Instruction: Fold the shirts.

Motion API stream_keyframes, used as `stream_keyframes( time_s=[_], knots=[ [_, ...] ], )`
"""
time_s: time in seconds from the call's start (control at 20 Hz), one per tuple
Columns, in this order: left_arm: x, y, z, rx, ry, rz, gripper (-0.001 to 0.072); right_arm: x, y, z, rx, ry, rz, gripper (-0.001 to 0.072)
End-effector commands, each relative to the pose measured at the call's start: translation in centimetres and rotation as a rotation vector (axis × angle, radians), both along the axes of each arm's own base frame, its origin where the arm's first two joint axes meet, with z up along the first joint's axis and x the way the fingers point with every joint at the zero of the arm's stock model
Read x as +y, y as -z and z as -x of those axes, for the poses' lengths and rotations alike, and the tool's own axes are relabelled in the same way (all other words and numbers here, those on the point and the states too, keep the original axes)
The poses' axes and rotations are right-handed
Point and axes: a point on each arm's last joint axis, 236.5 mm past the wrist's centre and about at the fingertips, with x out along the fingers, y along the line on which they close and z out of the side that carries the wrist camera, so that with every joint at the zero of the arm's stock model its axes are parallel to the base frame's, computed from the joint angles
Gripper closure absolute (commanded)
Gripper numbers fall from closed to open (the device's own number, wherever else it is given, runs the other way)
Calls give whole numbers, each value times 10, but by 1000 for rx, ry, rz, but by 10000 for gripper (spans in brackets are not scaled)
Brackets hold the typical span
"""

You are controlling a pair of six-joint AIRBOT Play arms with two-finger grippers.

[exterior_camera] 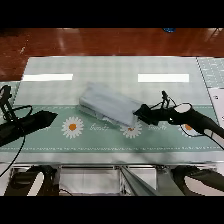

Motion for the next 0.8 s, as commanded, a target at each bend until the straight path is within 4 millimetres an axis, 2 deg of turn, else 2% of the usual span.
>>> stream_keyframes(
  time_s=[0.0, 0.1, 0.15, 0.3, 0.45, 0.6, 0.75],
  knots=[
    [0, 0, 0, 0, -1, 0, 689, 39, 6, -4, 22, -136, -64, 366],
    [0, 0, 0, 0, -1, 0, 689, 60, -4, -12, -21, -233, -88, 629],
    [0, 0, 0, 0, -1, 0, 690, 68, -16, -21, -70, -276, -98, 679],
    [0, 0, 0, 0, -1, 0, 689, 87, -75, -59, -224, -349, -119, 679],
    [0, 0, 0, 0, -1, 0, 690, 89, -144, -101, -379, -399, -51, 679],
    [0, 0, 0, 0, -1, 0, 689, 74, -209, -133, -512, -418, 87, 679],
    [0, 0, 0, 0, -1, 0, 690, 43, -262, -148, -580, -403, 175, 680]
  ],
)
